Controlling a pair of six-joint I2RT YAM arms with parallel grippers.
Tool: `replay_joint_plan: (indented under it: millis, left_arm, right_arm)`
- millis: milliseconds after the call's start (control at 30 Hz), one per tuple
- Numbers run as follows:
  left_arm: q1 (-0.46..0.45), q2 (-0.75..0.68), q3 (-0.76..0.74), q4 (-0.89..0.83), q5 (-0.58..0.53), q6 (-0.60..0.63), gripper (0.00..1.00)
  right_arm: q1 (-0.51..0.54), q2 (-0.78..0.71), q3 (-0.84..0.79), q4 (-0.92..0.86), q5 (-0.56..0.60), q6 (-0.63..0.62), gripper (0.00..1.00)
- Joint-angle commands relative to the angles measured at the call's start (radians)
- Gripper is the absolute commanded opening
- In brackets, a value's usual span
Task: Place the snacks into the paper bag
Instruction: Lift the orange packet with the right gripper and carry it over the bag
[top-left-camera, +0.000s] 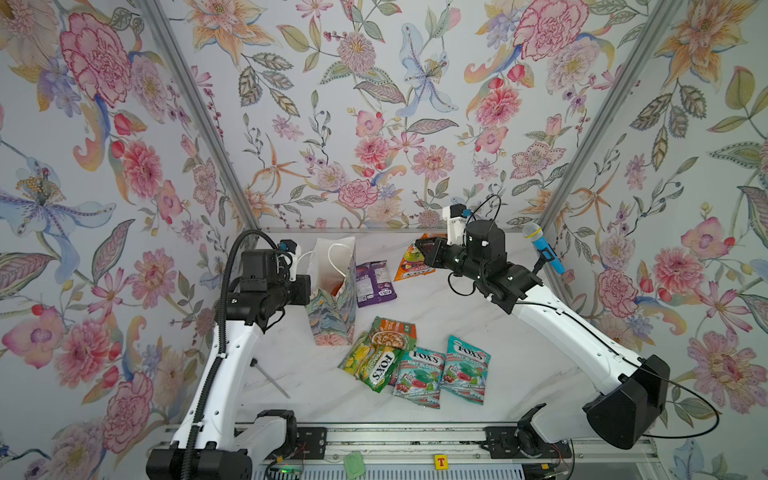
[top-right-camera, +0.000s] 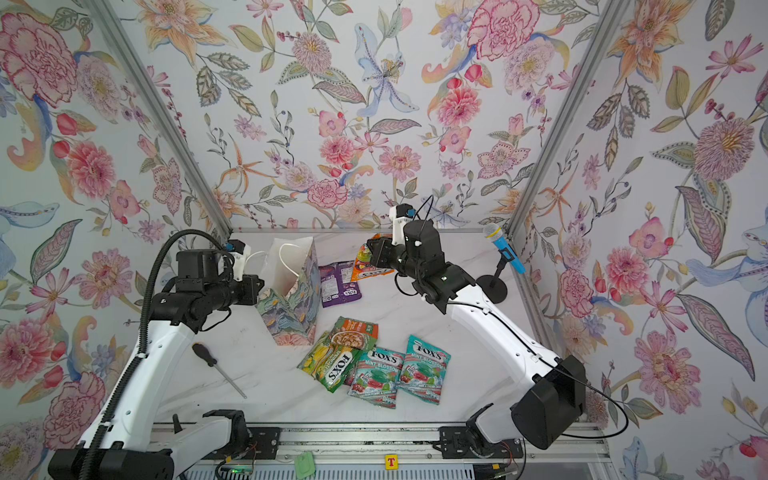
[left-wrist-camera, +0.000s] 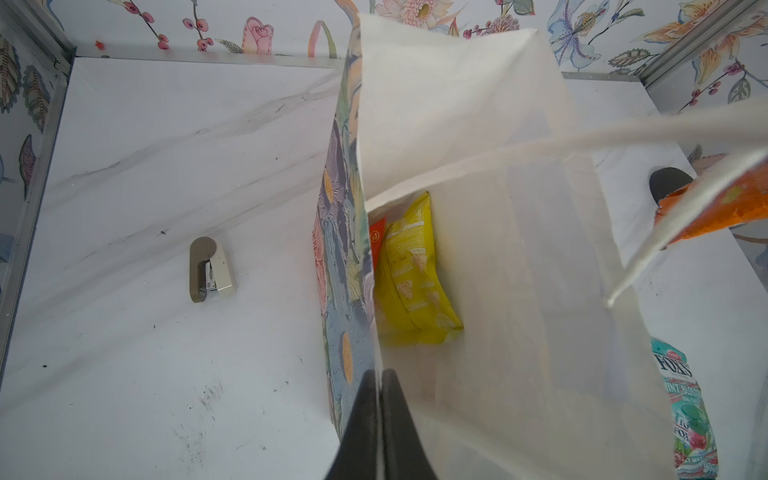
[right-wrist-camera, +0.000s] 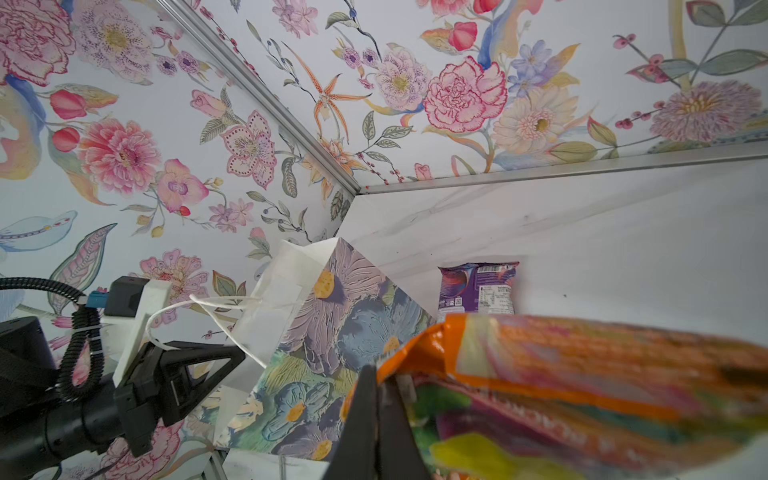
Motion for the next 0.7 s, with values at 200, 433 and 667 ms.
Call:
replay_joint_plan:
  millis: [200, 433, 667]
  left_arm:
    - [0.011, -0.012, -0.018, -0.006, 0.019, -0.001, 0.05]
    - [0.011, -0.014, -0.024, -0.003, 0.024, -0.003, 0.05]
    - [0.013, -0.012, -0.021, -0.004, 0.029, -0.003, 0.06]
  right_arm:
    - [0.017, 0.116, 0.21, 0.012, -0.002, -0.07, 0.0]
    - [0.056, 0.19, 0.334, -0.009, -0.014, -0.085, 0.0]
    - [0.062, 0.257, 0.468, -0.03, -0.02, -0.1, 0.0]
